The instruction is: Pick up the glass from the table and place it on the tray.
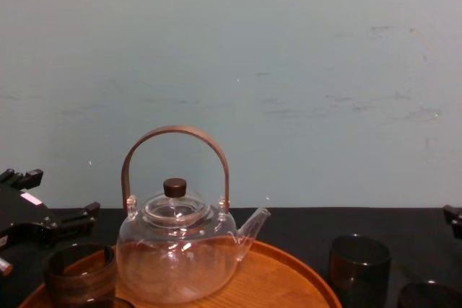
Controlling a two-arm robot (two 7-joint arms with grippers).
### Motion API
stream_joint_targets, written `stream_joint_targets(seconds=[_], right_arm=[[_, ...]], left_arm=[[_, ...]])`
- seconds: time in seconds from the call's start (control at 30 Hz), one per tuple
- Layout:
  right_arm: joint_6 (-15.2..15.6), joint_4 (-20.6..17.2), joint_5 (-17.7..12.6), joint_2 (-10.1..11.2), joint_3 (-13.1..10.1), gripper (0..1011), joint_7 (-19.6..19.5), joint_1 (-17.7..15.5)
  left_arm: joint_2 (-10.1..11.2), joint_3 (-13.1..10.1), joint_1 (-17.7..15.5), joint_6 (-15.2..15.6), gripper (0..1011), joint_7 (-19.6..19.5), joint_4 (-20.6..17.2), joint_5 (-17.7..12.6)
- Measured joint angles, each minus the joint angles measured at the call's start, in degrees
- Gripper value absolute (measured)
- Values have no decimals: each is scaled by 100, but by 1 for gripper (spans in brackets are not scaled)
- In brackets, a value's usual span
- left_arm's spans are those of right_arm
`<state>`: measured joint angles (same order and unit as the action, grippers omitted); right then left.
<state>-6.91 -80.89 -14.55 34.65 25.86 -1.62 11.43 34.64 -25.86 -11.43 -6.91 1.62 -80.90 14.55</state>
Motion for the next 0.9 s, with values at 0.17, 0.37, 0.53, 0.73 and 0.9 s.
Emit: stream_joint_targets(seconds=[0.17,0.37,0.53,0.73,0.9], right_arm=[[0,0,0,0,0,1002,0,0],[0,0,0,0,0,1002,0,0],[0,0,0,0,0,1002,0,0],[0,0,0,0,0,1002,0,0],[0,0,0,0,0,1002,0,0]], left_arm=[[0,0,0,0,1001,0,0,0],[0,0,0,0,1002,0,0,0],[0,0,0,0,1001,0,0,0],[0,0,0,0,1001,0,0,0],[0,0,0,0,1001,0,0,0]])
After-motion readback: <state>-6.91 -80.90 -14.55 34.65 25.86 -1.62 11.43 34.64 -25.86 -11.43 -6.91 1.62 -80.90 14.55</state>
